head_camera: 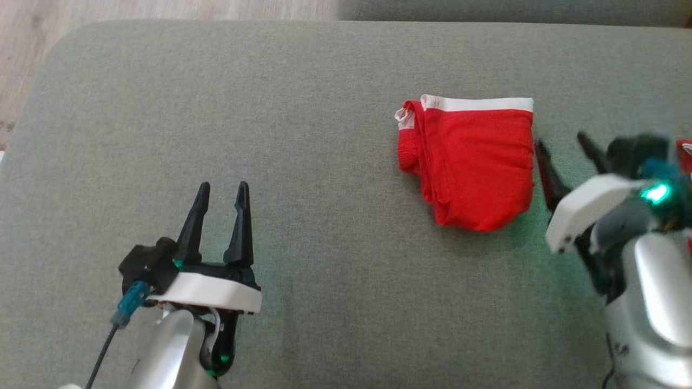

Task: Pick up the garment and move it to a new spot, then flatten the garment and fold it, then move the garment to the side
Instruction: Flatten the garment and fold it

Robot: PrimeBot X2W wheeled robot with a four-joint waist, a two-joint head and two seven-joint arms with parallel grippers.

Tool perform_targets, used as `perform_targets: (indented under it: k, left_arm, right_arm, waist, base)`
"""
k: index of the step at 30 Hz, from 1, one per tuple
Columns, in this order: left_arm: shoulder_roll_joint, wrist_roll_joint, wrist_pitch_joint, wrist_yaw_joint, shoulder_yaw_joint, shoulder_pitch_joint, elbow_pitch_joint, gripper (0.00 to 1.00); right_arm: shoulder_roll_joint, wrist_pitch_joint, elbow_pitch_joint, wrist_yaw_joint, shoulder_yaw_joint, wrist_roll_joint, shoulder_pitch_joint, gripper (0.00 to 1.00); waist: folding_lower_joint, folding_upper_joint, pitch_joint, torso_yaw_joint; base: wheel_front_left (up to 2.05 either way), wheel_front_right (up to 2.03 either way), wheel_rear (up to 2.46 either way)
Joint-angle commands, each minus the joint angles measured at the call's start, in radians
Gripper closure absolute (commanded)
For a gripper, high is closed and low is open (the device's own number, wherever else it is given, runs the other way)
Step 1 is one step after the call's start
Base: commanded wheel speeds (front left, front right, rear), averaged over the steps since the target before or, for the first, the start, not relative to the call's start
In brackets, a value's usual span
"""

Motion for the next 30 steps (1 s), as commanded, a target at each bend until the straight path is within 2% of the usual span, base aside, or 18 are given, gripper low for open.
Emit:
perform_targets:
  k: [1, 7, 12, 20, 30]
  left_arm:
    - [0.009, 0.001, -0.006, -0.005, 0.027, -0.018, -0.03, 0.0]
    - [0.011, -0.005, -0.006, -0.005, 0.029, -0.017, -0.029, 0.0]
    - [0.017, -0.001, -0.006, -0.005, 0.042, 0.0, -0.031, 0.0]
    - [0.032, 0.032, -0.006, 0.003, 0.095, 0.065, -0.072, 0.0]
    - [0.035, 0.077, -0.006, 0.019, 0.169, 0.168, -0.119, 0.0]
  right_arm:
    - [0.015, -0.026, -0.02, 0.007, 0.016, -0.02, -0.001, 0.0]
    - [0.083, -0.091, 0.045, 0.007, 0.075, -0.037, 0.027, 0.0]
    - [0.114, -0.17, 0.045, 0.007, 0.113, -0.022, 0.042, 0.0]
    - [0.121, -0.288, -0.066, 0.007, 0.105, 0.01, 0.153, 0.0]
    - [0.122, -0.296, -0.196, 0.007, 0.033, 0.014, 0.262, 0.0]
  waist:
    - [0.0, -0.0001, 0.004, 0.004]
    - [0.0, -0.0001, 0.01, 0.009]
    - [0.0, -0.0001, -0.016, 0.0]
    - [0.0, -0.0001, -0.072, -0.053]
    - [0.0, -0.0001, -0.132, -0.13]
  base:
    - [0.0, 0.0, 0.0]
    - [0.0, 0.0, 0.0]
    - [0.0, 0.0, 0.0]
    - [0.0, 0.0, 0.0]
    - [0.0, 0.0, 0.0]
